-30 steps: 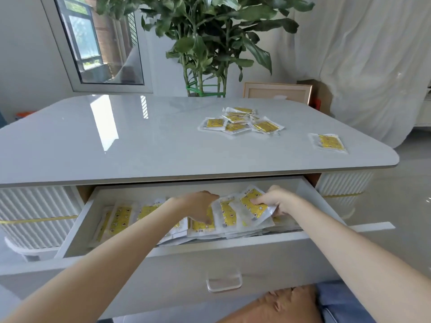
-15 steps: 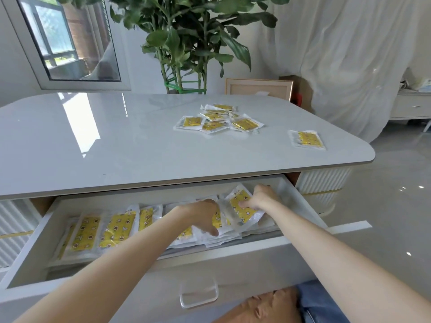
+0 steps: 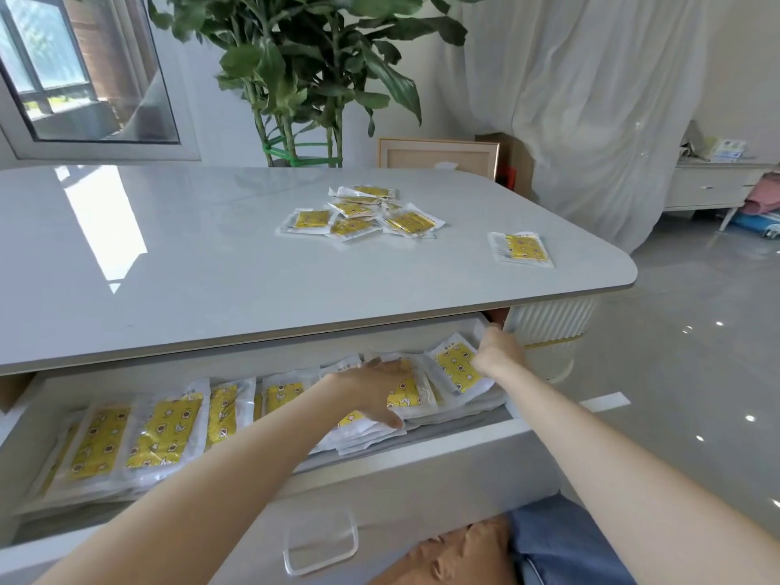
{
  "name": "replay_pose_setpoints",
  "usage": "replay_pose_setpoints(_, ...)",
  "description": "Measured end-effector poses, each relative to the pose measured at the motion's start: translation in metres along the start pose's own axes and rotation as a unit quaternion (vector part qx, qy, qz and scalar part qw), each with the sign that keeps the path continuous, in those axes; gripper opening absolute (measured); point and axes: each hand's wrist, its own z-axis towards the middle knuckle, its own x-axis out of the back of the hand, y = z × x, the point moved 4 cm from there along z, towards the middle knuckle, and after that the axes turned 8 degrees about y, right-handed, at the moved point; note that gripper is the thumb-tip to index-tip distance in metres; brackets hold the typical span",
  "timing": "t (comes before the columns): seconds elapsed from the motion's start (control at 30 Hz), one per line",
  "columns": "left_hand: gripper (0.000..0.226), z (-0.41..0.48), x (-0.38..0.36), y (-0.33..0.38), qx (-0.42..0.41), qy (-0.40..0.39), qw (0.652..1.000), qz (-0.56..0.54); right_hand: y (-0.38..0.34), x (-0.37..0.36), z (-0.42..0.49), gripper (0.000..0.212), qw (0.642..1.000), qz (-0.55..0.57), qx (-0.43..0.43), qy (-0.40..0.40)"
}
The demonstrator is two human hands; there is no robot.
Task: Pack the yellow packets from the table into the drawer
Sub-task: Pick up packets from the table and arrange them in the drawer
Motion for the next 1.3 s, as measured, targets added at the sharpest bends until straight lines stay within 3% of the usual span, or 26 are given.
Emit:
replay_pose_setpoints(0.13,0.088,0.006,-0.003,-0.005,0.004,-0.005,1.0,-0.006,-0.004,0.001,-0.007,0.044,0.99,-0.112,0.081,-0.012)
replay_pose_setpoints(0.2,0.086,0.006,-0.003,-0.006,0.003,-0.004,1.0,-0.011,-0.009,-0.006,-0.007,0.054,0.978,-0.148,0.141,-0.038)
replay_pose_setpoints(0.37,0.082,0.006,-0.002,-0.002,0.004,-0.003,1.0,-0.014,-0.017,-0.03,-0.012,0.069,0.952,-0.133,0.196,-0.194)
replay_pose_setpoints(0.43,0.081,0.008,-0.002,-0.002,0.01,-0.002,1.0,-0.018,-0.015,-0.035,-0.011,0.068,0.942,-0.166,0.202,-0.212)
replay_pose_setpoints(0.7,0.085,0.009,-0.004,0.005,0.007,0.022,0.999,-0.027,-0.008,-0.032,-0.008,0.058,0.948,-0.163,0.19,-0.196)
replay_pose_setpoints(0.87,0.078,-0.006,0.007,0.006,-0.002,0.046,0.998,-0.043,-0.009,-0.015,-0.013,0.05,0.962,-0.128,0.191,-0.144)
replay_pose_setpoints(1.0,0.055,-0.033,0.03,0.013,0.021,0.11,0.993,-0.032,-0.015,0.012,-0.023,0.033,0.966,-0.103,0.207,-0.114)
replay_pose_setpoints(1.17,0.04,-0.069,0.07,0.019,0.025,0.247,0.965,-0.083,-0.026,0.062,-0.042,0.017,0.967,-0.044,0.236,-0.083)
replay_pose_setpoints(1.3,0.033,-0.084,0.1,0.018,0.017,0.321,0.943,-0.09,-0.03,0.096,-0.044,0.014,0.972,0.032,0.233,0.006)
